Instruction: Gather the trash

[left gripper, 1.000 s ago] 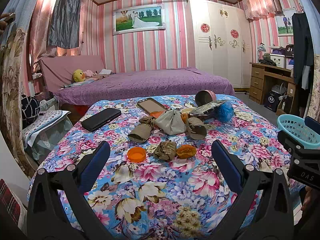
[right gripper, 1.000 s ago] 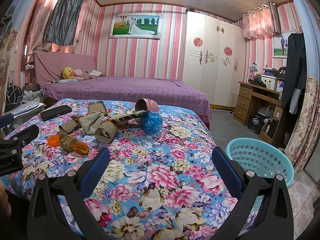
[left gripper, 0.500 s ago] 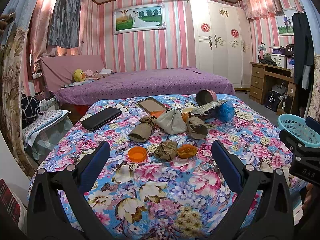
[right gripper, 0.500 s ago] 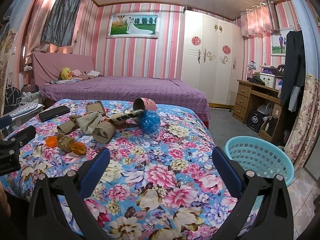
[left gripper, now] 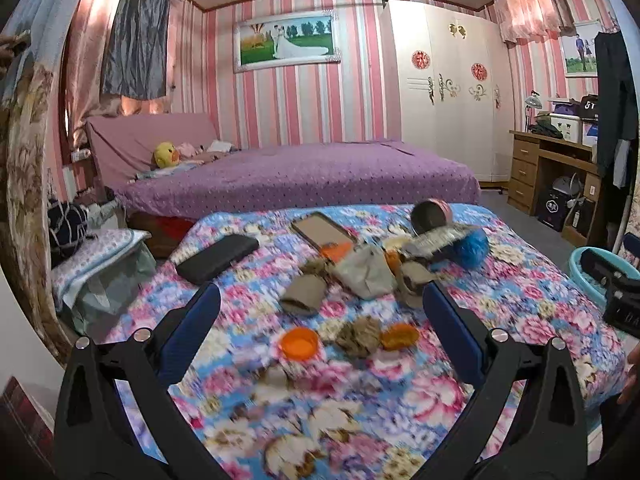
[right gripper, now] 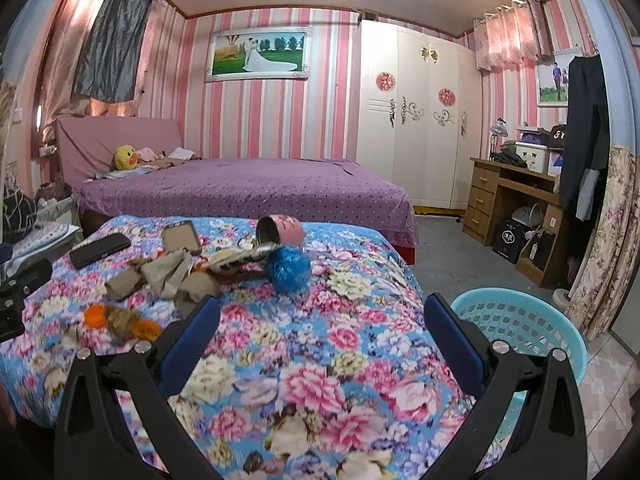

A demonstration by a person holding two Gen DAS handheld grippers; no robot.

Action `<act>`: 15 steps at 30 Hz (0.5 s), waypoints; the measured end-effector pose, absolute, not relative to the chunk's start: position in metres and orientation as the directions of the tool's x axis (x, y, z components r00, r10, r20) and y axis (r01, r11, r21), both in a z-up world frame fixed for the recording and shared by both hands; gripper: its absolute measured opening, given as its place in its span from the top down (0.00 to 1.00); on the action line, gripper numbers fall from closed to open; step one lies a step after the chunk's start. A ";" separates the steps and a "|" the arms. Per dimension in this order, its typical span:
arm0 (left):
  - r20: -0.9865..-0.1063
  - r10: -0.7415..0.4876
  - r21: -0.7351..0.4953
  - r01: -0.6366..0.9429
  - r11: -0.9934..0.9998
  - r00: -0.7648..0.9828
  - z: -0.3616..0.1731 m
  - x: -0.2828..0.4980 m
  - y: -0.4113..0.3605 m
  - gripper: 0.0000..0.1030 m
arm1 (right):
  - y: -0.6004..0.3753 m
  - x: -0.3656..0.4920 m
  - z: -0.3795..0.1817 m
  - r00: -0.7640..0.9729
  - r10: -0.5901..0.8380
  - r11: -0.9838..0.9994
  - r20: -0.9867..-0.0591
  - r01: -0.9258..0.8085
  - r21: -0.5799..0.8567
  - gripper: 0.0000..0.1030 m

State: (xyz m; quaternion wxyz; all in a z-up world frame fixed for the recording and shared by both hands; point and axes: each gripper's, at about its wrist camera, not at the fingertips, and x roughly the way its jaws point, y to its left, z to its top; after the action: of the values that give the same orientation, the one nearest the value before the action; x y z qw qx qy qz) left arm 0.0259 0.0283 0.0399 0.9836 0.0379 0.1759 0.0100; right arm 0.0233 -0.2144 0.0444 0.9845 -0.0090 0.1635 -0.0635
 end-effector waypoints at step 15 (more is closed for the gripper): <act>-0.471 0.078 0.058 -0.057 0.997 0.879 0.012 0.097 0.092 0.05 | -0.210 0.090 0.036 0.916 -0.136 0.991 -0.377 0.131 -0.039 0.04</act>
State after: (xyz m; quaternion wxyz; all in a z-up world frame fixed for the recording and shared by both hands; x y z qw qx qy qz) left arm 0.0972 0.0920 0.0121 0.9690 0.0212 0.2437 0.0347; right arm 0.0903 -0.2102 0.0360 0.9788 -0.0065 0.1932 -0.0682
